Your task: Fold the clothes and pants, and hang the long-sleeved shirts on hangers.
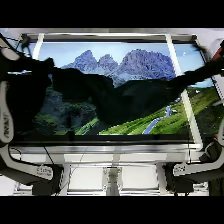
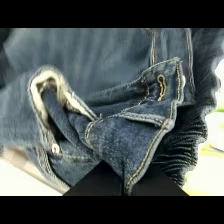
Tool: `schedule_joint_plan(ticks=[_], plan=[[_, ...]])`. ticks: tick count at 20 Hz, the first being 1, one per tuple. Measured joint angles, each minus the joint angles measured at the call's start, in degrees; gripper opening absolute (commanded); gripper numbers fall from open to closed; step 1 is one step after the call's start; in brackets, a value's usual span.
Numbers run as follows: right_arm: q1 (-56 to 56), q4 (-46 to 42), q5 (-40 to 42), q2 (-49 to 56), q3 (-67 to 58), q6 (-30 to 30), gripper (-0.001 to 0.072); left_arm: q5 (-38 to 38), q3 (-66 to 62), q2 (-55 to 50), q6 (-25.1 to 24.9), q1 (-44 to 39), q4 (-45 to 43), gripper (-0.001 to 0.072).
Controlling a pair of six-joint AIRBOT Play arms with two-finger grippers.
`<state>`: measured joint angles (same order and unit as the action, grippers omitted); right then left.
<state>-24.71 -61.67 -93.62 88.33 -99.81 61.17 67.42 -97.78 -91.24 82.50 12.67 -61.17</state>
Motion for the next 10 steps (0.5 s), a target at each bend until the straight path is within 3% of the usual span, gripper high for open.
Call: schedule_joint_plan(ticks=[7, 10], plan=[[-20.2, 7.3, 9.1, -4.0, 0.0, 3.3, 0.0020, 6.7, 0.0, 8.5, -0.4, 4.2, -0.3, 0.0036], [-24.5, 12.1, 15.3, -3.7, -0.2, 4.6, 0.0019, 5.2, 0.0, 9.4, 2.8, 4.9, -0.1, 0.0036]])
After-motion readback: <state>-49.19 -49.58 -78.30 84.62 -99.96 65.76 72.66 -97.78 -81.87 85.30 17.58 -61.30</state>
